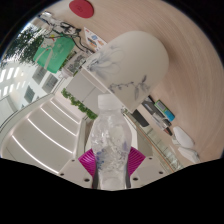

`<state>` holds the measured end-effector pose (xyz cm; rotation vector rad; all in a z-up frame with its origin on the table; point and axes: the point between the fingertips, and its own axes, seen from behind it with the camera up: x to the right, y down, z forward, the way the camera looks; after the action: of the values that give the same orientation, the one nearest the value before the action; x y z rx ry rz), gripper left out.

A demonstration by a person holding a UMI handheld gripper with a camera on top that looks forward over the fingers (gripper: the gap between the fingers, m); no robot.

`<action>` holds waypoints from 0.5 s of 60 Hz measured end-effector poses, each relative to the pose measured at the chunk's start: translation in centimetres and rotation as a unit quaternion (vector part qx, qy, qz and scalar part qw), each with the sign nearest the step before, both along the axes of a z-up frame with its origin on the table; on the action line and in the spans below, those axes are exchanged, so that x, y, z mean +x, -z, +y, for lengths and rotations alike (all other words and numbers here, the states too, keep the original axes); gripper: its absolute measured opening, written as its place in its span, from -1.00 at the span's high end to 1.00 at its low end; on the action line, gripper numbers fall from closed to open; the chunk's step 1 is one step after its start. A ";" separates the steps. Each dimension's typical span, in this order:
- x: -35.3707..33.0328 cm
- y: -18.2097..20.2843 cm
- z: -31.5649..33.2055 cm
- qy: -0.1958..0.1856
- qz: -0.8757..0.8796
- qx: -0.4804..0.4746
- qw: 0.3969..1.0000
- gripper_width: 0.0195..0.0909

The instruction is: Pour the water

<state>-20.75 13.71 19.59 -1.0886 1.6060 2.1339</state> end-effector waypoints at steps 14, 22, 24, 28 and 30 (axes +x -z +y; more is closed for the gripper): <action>1.2 -0.5 0.1 0.000 0.022 -0.004 1.000 0.52; -0.4 -1.8 -1.5 -0.051 -0.080 0.046 0.994 0.52; -0.5 -3.1 -1.3 -0.066 -0.126 0.062 0.988 0.52; -1.0 -4.3 -3.3 -0.105 -0.273 0.161 0.943 0.51; -0.8 -7.1 -2.3 -0.101 -0.349 0.175 0.915 0.51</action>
<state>-21.53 11.40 26.66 -1.6758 0.7796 1.7245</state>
